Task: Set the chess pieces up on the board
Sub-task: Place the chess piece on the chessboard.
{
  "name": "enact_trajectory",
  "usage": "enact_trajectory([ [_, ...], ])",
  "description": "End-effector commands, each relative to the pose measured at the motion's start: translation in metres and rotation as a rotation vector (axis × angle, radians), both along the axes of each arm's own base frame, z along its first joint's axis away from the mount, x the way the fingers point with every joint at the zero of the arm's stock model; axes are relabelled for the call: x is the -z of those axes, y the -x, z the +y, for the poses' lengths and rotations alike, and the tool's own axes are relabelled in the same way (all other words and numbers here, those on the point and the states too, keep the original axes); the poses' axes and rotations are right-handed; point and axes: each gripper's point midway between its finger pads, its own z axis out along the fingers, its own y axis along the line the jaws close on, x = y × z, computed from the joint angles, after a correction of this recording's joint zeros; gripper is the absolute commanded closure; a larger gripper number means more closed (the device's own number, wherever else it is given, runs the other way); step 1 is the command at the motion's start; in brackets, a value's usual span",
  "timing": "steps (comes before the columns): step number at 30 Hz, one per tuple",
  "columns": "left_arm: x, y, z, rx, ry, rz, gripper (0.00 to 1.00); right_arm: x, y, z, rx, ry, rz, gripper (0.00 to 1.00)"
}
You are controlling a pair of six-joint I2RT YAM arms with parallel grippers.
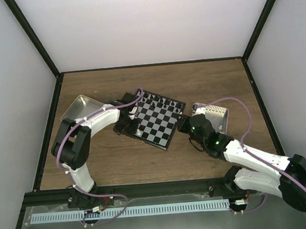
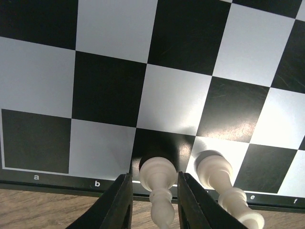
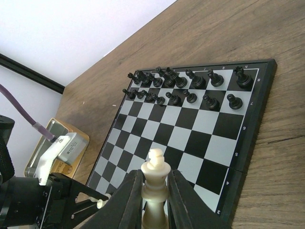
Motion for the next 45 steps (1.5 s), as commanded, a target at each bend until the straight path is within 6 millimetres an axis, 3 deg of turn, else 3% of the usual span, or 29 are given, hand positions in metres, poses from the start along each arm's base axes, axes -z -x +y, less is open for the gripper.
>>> enact_trajectory([
  [1, -0.009, -0.006, -0.007, -0.001, 0.035, -0.015, 0.71, -0.001, -0.001, 0.0, 0.008, -0.007, -0.009, 0.84],
  [12, -0.016, -0.012, -0.005, -0.013, 0.034, -0.062, 0.82, 0.0, -0.001, 0.001, 0.003, -0.006, -0.007, 0.85],
  [34, -0.017, -0.019, -0.012, -0.01, 0.062, -0.082, 0.87, 0.002, 0.0, 0.0, 0.005, 0.004, -0.004, 0.85],
  [40, -0.017, -0.015, -0.009, -0.01, 0.053, -0.072, 0.81, 0.001, 0.0, 0.0, 0.003, 0.006, -0.005, 0.85],
  [45, -0.034, -0.02, -0.01, -0.021, 0.074, -0.116, 0.71, -0.002, -0.001, 0.004, -0.023, 0.018, -0.024, 0.85],
])
